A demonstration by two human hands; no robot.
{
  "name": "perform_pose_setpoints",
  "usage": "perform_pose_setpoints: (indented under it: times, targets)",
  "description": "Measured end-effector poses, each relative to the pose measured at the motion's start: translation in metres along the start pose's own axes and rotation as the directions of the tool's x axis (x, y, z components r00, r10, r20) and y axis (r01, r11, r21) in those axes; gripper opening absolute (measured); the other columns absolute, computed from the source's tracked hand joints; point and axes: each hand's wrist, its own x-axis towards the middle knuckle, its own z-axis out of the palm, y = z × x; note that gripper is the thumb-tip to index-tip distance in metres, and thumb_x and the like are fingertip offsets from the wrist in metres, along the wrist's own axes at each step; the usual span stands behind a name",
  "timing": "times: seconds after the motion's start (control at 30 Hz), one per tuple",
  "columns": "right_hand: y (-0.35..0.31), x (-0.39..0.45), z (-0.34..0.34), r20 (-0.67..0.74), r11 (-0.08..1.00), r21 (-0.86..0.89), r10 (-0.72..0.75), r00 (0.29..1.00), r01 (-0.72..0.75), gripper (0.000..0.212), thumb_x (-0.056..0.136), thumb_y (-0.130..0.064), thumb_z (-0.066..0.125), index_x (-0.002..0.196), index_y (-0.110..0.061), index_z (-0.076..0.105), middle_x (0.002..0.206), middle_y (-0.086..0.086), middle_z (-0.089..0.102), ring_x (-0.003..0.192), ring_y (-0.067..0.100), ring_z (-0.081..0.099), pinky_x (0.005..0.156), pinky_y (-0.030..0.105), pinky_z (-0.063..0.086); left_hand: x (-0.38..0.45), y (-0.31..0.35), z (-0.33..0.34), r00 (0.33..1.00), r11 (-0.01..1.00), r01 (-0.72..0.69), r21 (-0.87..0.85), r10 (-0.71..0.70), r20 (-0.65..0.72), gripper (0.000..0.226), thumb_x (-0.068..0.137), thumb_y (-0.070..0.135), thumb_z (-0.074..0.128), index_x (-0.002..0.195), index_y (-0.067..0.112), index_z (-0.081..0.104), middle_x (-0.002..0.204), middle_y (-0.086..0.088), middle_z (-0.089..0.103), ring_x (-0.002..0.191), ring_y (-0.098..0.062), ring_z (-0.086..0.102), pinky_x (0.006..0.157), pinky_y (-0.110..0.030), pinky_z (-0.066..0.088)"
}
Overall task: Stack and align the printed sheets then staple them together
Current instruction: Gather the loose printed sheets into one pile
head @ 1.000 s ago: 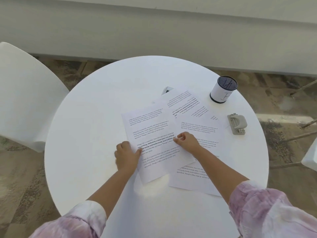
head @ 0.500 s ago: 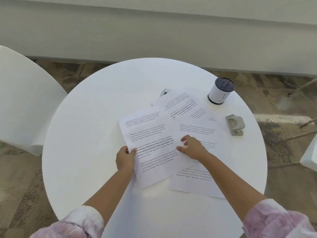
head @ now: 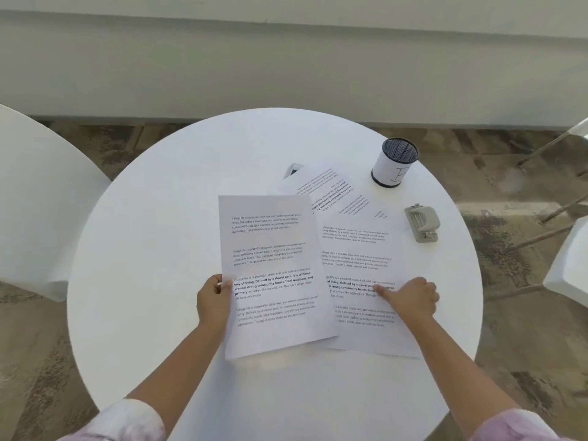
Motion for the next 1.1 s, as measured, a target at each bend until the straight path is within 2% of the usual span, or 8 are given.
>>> perform_pose_setpoints:
  times: [0.2, 0.33, 0.43, 0.57, 0.73, 0.83, 0.93, 1.1]
  targets:
    - [-0.006, -0.006, 0.005, 0.011, 0.999, -0.017, -0.038, 0.999, 0.038, 0.087, 0.072, -0.049, 0.073, 0.123, 0.011, 0.035, 0.129, 0.026, 0.04, 0.122, 0.038, 0.04, 0.097, 0.043, 0.041, -0.012, 0.0, 0.002, 1.0, 0.998, -0.011, -0.068, 0.009, -0.017, 0.009, 0.093, 0.012, 0.05, 0.089, 0.013, 0.058, 0.084, -0.009, 0.061, 0.078, -0.025, 0.055, 0.076, -0.034, 0.044]
    - [-0.006, -0.007, 0.005, 0.047, 0.997, 0.016, -0.078, 0.996, 0.077, 0.075, 0.077, -0.042, 0.071, 0.124, 0.007, 0.04, 0.129, 0.024, 0.045, 0.121, 0.039, 0.043, 0.095, 0.044, 0.041, -0.016, -0.001, 0.002, 1.0, 0.998, 0.015, -0.068, -0.013, 0.023, 0.009, 0.093, 0.009, 0.049, 0.091, 0.011, 0.058, 0.09, -0.014, 0.061, 0.083, -0.026, 0.055, 0.081, -0.039, 0.045]
    - [-0.001, -0.011, 0.004, 0.044, 0.974, 0.104, -0.205, 0.978, 0.199, 0.052, 0.084, -0.028, 0.066, 0.122, -0.002, 0.042, 0.12, 0.02, 0.057, 0.11, 0.036, 0.055, 0.08, 0.039, 0.044, -0.016, -0.002, 0.003, 0.997, 0.997, 0.052, -0.064, -0.048, 0.059, 0.009, 0.092, 0.007, 0.049, 0.093, 0.008, 0.058, 0.093, -0.014, 0.06, 0.086, -0.026, 0.054, 0.087, -0.043, 0.046]
    - [-0.002, -0.019, 0.001, -0.024, 0.939, 0.071, -0.336, 0.942, 0.337, 0.039, 0.087, -0.027, 0.06, 0.119, -0.015, 0.042, 0.105, 0.015, 0.066, 0.093, 0.034, 0.062, 0.067, 0.033, 0.04, -0.016, 0.001, 0.005, 0.994, 0.996, 0.081, -0.038, -0.078, 0.073, 0.014, 0.093, 0.003, 0.045, 0.092, 0.008, 0.058, 0.087, -0.011, 0.061, 0.082, -0.026, 0.054, 0.075, -0.034, 0.042]
    - [-0.017, -0.02, -0.017, 0.03, 0.826, 0.364, -0.472, 0.881, 0.43, 0.041, 0.085, -0.03, 0.064, 0.12, -0.02, 0.047, 0.109, 0.009, 0.065, 0.09, 0.026, 0.062, 0.068, 0.031, 0.047, -0.017, 0.011, 0.01, 0.988, 0.987, 0.131, -0.094, -0.122, 0.098, 0.017, 0.093, 0.003, 0.042, 0.096, 0.009, 0.058, 0.083, -0.006, 0.06, 0.067, -0.02, 0.053, 0.052, -0.024, 0.039]
    - [-0.025, -0.021, -0.033, -0.03, 0.779, 0.427, -0.496, 0.868, 0.459, 0.04, 0.084, -0.031, 0.064, 0.12, -0.024, 0.048, 0.116, 0.008, 0.063, 0.098, 0.024, 0.061, 0.073, 0.032, 0.05, -0.015, 0.013, 0.01, 0.994, 0.992, 0.101, -0.078, -0.096, 0.059, 0.02, 0.093, 0.003, 0.042, 0.085, 0.011, 0.058, 0.079, -0.005, 0.059, 0.057, -0.016, 0.047, 0.046, -0.019, 0.038]
    - [-0.037, -0.023, -0.054, -0.128, 0.748, 0.413, -0.517, 0.846, 0.52, 0.037, 0.085, -0.031, 0.063, 0.118, -0.024, 0.047, 0.116, 0.006, 0.063, 0.101, 0.027, 0.061, 0.077, 0.036, 0.05, -0.007, 0.011, 0.006, 0.996, 0.997, 0.073, -0.03, -0.071, 0.055, 0.02, 0.092, 0.0, 0.04, 0.087, 0.009, 0.057, 0.086, -0.008, 0.059, 0.076, -0.025, 0.052, 0.062, -0.029, 0.041]
    - [-0.062, -0.035, -0.097, -0.29, 0.687, 0.335, -0.577, 0.764, 0.646, 0.034, 0.086, -0.031, 0.061, 0.115, -0.02, 0.048, 0.106, 0.007, 0.066, 0.093, 0.031, 0.062, 0.077, 0.047, 0.053, 0.005, 0.009, 0.003, 0.997, 0.993, 0.068, 0.097, -0.072, 0.041, 0.023, 0.089, 0.0, 0.037, 0.087, 0.012, 0.057, 0.078, -0.008, 0.055, 0.062, -0.024, 0.039, 0.049, -0.027, 0.026]
